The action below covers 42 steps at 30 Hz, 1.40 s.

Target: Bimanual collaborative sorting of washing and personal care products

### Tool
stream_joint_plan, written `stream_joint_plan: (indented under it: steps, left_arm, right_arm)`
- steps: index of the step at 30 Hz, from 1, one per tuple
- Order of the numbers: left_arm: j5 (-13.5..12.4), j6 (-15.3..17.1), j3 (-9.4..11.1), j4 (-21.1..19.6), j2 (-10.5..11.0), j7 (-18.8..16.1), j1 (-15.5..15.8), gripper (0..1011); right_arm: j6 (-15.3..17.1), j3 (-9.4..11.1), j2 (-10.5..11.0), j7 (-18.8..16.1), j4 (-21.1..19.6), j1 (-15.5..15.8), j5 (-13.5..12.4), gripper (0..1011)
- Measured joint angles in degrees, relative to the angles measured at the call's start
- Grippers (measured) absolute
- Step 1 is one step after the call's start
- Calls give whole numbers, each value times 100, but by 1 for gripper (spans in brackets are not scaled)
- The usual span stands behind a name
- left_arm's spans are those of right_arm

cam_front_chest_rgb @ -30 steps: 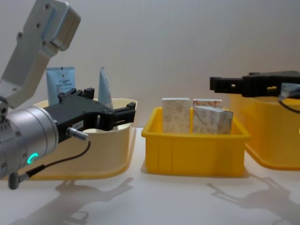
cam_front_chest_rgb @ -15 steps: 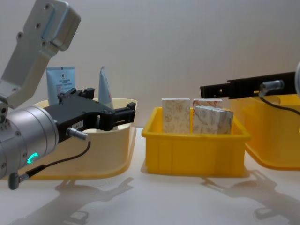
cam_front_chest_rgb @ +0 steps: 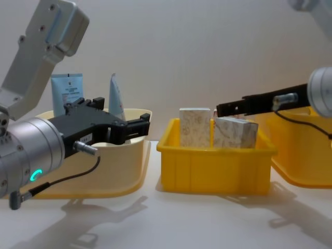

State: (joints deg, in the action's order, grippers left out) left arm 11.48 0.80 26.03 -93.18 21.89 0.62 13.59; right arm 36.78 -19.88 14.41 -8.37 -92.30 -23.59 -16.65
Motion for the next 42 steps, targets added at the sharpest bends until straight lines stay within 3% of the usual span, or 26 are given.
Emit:
stream_joint_plan:
  steps: [20,36,42]
  left_arm:
    - [0,0,0,0,0,0,0,1003]
    - [0,0,0,0,0,0,0,1003]
    - [0,0,0,0,0,0,0,1003]
  right_arm:
    - [712,-115,-344,-176,797,-630,-24,1001]
    - [968,-45,-521,-124,1048,-784,-9,998]
    - [1007,-26,-555,-108,1091,-803,-6,863]
